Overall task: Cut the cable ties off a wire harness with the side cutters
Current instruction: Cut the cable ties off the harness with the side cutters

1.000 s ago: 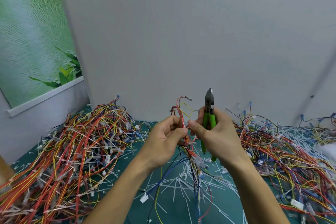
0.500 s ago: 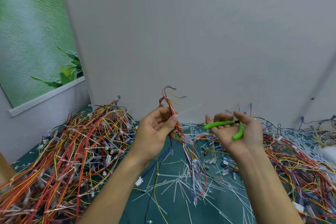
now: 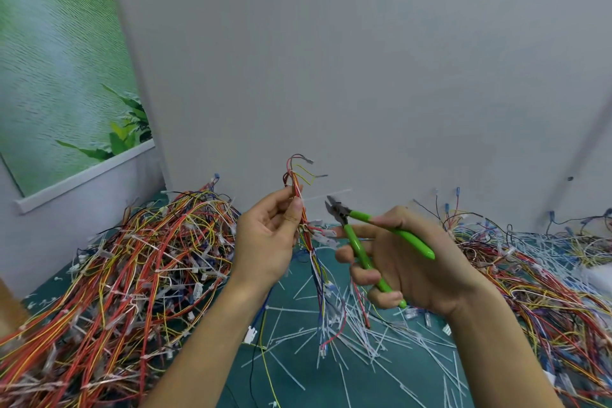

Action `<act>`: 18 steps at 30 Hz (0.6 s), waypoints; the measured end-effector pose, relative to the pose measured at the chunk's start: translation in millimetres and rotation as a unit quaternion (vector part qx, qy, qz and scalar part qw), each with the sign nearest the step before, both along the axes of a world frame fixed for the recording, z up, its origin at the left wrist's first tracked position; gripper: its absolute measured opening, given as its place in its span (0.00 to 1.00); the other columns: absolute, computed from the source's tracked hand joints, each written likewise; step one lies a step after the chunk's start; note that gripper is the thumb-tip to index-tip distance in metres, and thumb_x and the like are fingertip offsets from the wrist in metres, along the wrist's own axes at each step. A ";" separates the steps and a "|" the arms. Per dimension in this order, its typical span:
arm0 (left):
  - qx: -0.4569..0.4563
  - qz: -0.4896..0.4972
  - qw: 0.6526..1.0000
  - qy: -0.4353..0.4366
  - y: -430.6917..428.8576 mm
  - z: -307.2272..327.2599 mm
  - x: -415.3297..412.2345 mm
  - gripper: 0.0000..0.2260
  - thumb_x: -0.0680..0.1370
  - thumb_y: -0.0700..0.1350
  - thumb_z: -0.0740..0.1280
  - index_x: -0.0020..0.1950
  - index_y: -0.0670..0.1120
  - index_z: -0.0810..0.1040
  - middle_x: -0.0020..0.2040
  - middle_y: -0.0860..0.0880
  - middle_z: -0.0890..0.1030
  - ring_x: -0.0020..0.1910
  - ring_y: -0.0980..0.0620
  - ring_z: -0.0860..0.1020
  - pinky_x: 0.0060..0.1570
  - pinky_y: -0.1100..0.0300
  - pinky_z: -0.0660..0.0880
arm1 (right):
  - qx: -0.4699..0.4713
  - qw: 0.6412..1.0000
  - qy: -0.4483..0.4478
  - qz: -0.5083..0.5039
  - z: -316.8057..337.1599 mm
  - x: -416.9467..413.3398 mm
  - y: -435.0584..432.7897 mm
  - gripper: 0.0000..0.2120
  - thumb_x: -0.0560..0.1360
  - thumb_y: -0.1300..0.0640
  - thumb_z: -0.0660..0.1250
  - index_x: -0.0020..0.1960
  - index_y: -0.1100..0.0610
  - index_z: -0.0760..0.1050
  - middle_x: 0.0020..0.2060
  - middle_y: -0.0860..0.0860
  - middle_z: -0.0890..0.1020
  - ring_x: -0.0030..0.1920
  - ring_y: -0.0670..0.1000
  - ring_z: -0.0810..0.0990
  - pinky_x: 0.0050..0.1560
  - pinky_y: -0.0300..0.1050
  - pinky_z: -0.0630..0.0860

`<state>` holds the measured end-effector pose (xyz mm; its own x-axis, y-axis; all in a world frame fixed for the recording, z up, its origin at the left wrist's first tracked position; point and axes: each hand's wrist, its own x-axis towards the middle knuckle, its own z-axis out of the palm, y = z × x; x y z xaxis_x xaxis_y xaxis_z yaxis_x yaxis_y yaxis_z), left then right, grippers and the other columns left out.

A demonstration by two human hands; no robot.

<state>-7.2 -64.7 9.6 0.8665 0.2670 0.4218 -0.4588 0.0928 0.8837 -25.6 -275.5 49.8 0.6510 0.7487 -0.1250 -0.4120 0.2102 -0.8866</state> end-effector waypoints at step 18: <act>0.018 -0.010 1.000 -0.009 -1.4 2.2 -4.8 0.21 0.74 0.49 0.72 0.65 0.41 0.82 0.55 0.44 0.86 0.47 0.60 0.82 0.48 0.65 0.79 | -0.005 0.998 -0.039 0.042 3.3 -8.8 6.0 0.11 0.73 0.50 0.70 0.52 0.56 0.80 0.44 0.54 0.74 0.33 0.49 0.66 0.23 0.37 0.65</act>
